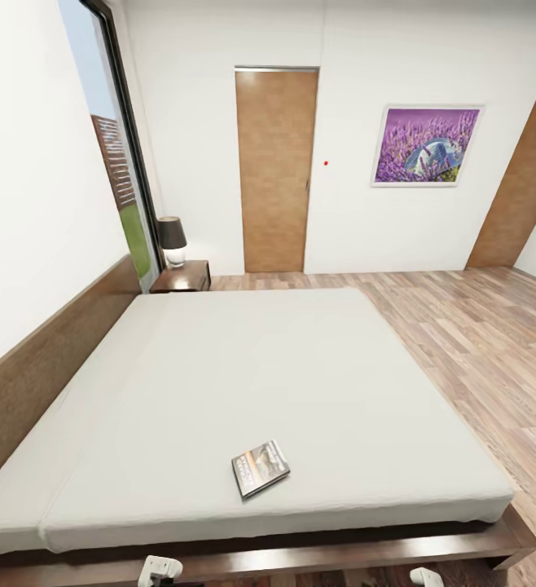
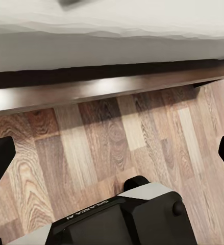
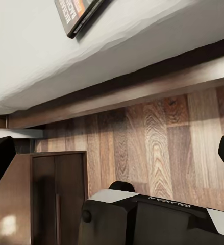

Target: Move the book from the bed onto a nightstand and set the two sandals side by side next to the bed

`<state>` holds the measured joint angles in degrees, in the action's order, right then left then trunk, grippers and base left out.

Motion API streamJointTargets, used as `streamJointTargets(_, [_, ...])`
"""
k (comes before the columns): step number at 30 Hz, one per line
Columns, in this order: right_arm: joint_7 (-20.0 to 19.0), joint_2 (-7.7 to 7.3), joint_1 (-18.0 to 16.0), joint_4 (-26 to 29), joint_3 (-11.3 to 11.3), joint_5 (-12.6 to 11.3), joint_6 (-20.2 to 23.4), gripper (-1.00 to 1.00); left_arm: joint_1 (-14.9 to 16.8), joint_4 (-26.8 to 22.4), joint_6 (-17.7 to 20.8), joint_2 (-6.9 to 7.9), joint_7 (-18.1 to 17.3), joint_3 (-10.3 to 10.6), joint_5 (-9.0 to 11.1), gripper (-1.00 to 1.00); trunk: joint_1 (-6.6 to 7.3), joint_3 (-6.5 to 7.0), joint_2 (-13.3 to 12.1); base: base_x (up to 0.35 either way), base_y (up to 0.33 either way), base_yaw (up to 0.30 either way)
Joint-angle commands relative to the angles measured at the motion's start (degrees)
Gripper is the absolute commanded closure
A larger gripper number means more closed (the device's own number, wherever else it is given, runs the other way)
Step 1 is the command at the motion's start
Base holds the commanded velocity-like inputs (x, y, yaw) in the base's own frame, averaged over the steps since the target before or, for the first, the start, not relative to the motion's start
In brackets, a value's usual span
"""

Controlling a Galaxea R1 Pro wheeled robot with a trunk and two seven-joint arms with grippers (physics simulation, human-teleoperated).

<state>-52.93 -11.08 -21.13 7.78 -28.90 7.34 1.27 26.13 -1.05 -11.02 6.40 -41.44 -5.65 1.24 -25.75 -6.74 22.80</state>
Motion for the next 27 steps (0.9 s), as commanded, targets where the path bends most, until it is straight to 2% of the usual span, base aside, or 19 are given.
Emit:
streamJointTargets(1, [-0.2, 0.01, 0.0, 0.0, -0.5, 0.6, 0.1, -1.0, 0.1, 0.1, -0.1, 0.01, -0.3, -0.2, 0.1, -1.0, -0.03, -0.12, 0.1, 0.0, 0.0, -0.031])
streamJointTargets(27, [-0.2, 0.01, 0.0, 0.0, -0.5, 0.6, 0.1, -1.0, 0.1, 0.1, -0.1, 0.09, -0.3, -0.2, 0.1, -1.0, -0.03, -0.12, 0.1, 0.0, 0.0, -0.003])
